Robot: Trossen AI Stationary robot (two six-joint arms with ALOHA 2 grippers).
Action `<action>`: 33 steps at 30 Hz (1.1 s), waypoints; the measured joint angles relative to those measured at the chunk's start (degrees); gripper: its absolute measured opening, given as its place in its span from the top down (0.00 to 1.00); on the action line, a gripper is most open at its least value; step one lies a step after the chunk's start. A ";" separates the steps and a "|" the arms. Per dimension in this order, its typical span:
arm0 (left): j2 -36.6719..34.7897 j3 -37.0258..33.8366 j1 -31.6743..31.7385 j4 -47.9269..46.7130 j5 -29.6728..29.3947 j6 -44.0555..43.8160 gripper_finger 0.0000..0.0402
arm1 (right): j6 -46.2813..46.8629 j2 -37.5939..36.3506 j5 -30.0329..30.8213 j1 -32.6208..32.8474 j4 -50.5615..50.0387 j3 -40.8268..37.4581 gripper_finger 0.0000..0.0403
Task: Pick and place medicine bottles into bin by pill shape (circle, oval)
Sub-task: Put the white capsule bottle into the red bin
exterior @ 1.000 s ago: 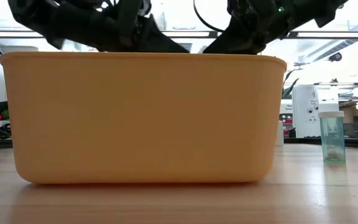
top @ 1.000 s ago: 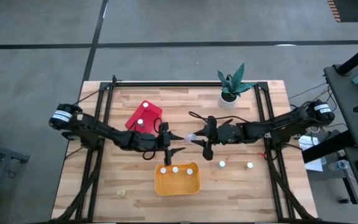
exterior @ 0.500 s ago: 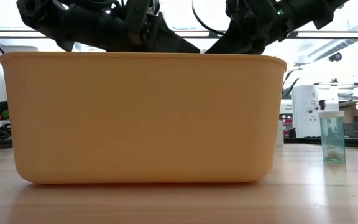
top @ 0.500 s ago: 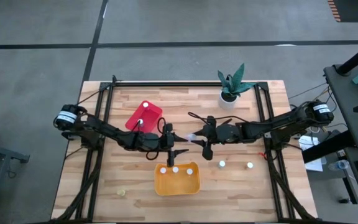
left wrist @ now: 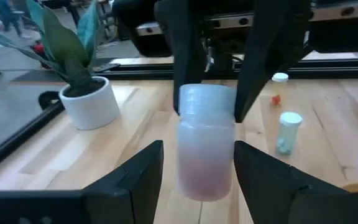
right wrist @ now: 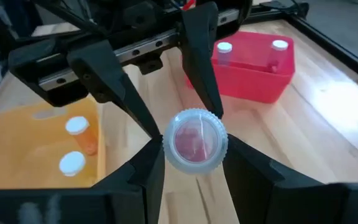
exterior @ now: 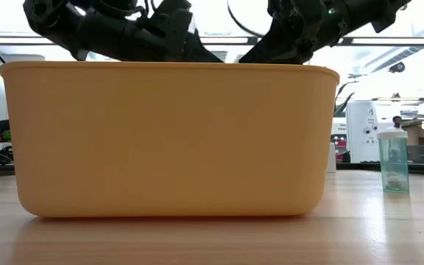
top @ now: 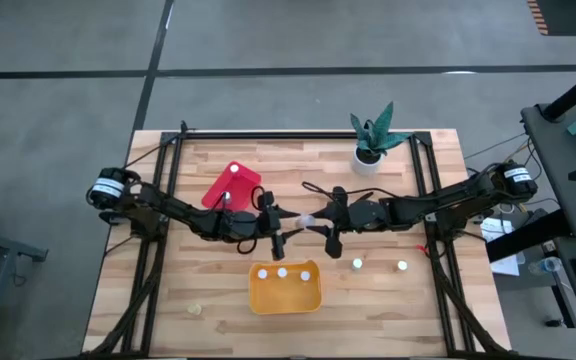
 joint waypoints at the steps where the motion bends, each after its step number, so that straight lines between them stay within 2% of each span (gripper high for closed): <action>1: 0.00 0.05 -0.06 -0.04 -0.68 0.23 0.56 | 0.04 0.00 -0.52 -0.10 0.44 0.00 0.67; 17: 0.00 0.09 0.41 0.02 2.06 0.64 0.56 | -3.06 -0.03 0.00 -0.04 4.96 -0.04 0.67; 24: 0.00 0.09 0.41 0.02 2.28 0.76 0.69 | -3.06 -0.03 0.31 -0.07 5.00 -0.04 0.66; 27: 0.00 0.09 0.41 0.24 2.25 0.65 0.69 | -3.08 -0.03 0.39 -0.09 5.62 -0.11 0.62; 33: 0.00 -0.54 0.33 4.08 2.29 1.21 0.69 | -3.96 -0.81 0.47 0.00 5.73 -0.11 0.47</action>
